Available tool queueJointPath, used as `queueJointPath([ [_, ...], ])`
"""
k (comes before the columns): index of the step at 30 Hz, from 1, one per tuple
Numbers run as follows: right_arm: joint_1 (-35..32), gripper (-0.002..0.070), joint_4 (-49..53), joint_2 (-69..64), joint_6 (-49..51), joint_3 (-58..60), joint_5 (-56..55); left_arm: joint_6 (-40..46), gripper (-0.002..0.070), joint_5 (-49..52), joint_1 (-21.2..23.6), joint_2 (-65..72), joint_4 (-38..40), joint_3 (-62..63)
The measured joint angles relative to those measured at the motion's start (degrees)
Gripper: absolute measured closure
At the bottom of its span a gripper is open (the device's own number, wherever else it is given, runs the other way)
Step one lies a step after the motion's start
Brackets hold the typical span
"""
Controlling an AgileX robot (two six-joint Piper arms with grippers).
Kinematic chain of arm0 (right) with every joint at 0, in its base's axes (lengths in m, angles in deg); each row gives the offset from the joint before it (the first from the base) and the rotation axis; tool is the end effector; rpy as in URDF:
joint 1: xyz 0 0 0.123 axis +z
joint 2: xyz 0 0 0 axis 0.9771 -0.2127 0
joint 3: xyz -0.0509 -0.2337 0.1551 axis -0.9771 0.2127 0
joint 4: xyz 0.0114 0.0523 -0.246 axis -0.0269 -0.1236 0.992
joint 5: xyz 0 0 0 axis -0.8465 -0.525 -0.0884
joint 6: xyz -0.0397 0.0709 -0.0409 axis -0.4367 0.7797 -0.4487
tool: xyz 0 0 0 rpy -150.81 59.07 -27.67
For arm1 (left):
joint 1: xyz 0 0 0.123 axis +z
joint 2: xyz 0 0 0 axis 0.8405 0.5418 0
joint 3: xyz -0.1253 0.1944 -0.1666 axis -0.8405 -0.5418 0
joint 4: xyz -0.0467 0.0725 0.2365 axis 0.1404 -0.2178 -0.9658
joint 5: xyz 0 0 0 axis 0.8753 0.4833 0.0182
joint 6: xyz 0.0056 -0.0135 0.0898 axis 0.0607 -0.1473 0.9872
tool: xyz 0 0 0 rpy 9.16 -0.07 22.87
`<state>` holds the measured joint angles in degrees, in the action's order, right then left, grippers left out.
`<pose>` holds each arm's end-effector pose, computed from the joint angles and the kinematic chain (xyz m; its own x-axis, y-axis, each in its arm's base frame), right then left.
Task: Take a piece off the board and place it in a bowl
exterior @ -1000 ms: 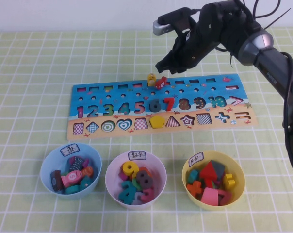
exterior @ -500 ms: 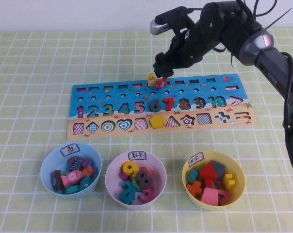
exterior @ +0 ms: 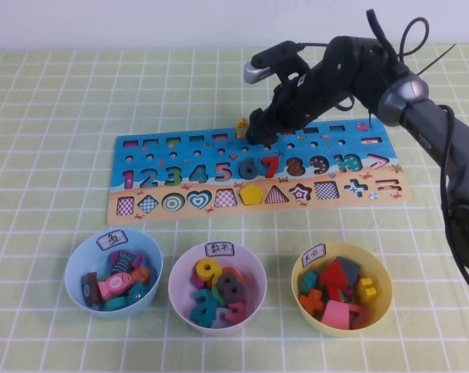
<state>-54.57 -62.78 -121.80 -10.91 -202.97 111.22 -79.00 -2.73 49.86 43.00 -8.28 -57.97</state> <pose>0.5074 0.2420 0.1891 -0.6335 -0.4574 -0.6241 -0.6421 0.7608 0.0941 0.0525 -0.0042 0.1714 -0.2752 0.1903 -0.9424 0.1460 0.9771 0.1546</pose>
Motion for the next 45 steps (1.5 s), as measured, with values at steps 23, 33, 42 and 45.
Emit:
queueJointPath([
  [23, -0.22, 0.03, -4.39, -2.49, -5.39, -0.26, -5.07, 0.0, 0.068, 0.0, 0.0, 0.0, 0.0, 0.0],
  [33, -0.22, 0.0309, -3.86, -2.27, -5.39, -0.26, -4.34, 0.0, 0.068, 0.0, 0.0, 0.0, 0.0, 0.0],
  [42, -0.89, 0.0309, -2.24, 1.24, -5.39, -0.26, 3.5, 0.0, 0.0679, 0.0, 0.0, 0.0, 0.0, 0.0],
  [45, -1.91, 0.0309, -2.02, 3.25, -5.39, -0.26, 8.68, 0.0, 0.0679, 0.0, 0.0, 0.0, 0.0, 0.0],
])
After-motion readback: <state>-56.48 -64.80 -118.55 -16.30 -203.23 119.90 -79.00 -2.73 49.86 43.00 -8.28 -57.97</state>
